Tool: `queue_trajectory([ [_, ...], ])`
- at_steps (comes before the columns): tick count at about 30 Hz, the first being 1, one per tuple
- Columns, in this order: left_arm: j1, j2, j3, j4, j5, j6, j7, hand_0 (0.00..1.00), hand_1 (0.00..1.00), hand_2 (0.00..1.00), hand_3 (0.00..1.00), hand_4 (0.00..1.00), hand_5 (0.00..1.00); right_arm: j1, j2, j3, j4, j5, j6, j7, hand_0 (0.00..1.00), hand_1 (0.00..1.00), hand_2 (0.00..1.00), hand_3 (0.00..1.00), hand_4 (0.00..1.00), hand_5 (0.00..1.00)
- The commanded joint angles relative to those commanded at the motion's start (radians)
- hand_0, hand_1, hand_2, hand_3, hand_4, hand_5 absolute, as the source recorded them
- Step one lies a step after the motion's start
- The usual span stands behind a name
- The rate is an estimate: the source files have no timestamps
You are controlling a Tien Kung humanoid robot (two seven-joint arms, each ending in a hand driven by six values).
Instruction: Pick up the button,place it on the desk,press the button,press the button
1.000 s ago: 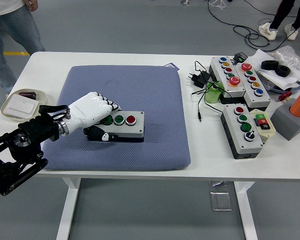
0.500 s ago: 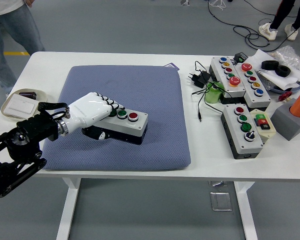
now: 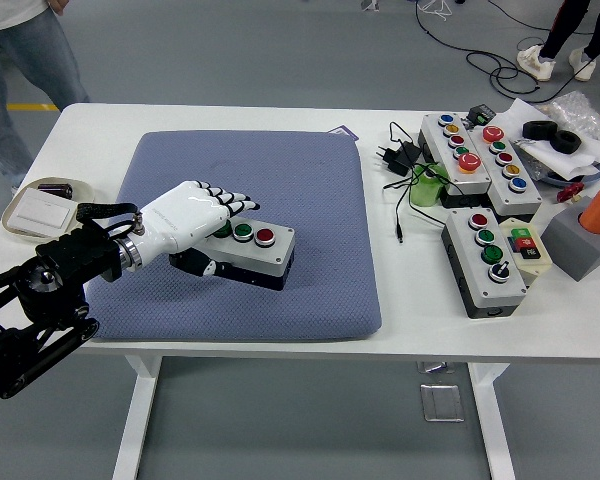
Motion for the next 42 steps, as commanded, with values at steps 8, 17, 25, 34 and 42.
queue_trajectory([
  [8,0.069,0.026,-0.100,-0.131,0.000,0.095,-0.006,0.660,0.811,0.964,0.944,0.838,0.327,-0.003,0.000,0.001,0.000,-0.003,0.000,0.000,0.627,0.477,0.539,0.582,0.279,0.022],
  [17,0.126,0.045,-0.166,-0.284,0.000,0.195,-0.009,0.315,0.333,0.359,0.435,0.622,0.047,0.004,0.000,-0.002,0.000,0.000,0.002,0.001,0.627,0.477,0.539,0.582,0.280,0.022],
  [25,0.151,0.065,-0.124,-0.355,0.000,-0.010,-0.003,0.247,0.232,0.277,0.416,0.624,0.088,0.007,0.000,0.000,0.000,0.003,0.001,0.002,0.627,0.477,0.539,0.582,0.279,0.022],
  [34,0.145,0.063,-0.058,-0.366,-0.002,-0.131,0.024,0.160,0.063,0.129,0.441,0.459,0.046,0.009,0.001,0.001,0.000,0.000,0.002,0.001,0.627,0.477,0.539,0.582,0.279,0.022],
  [42,0.135,0.050,0.020,-0.343,-0.009,-0.210,0.052,0.154,0.051,0.115,0.470,0.438,0.022,0.010,0.001,0.000,0.000,-0.001,0.003,0.001,0.627,0.477,0.539,0.582,0.279,0.022],
])
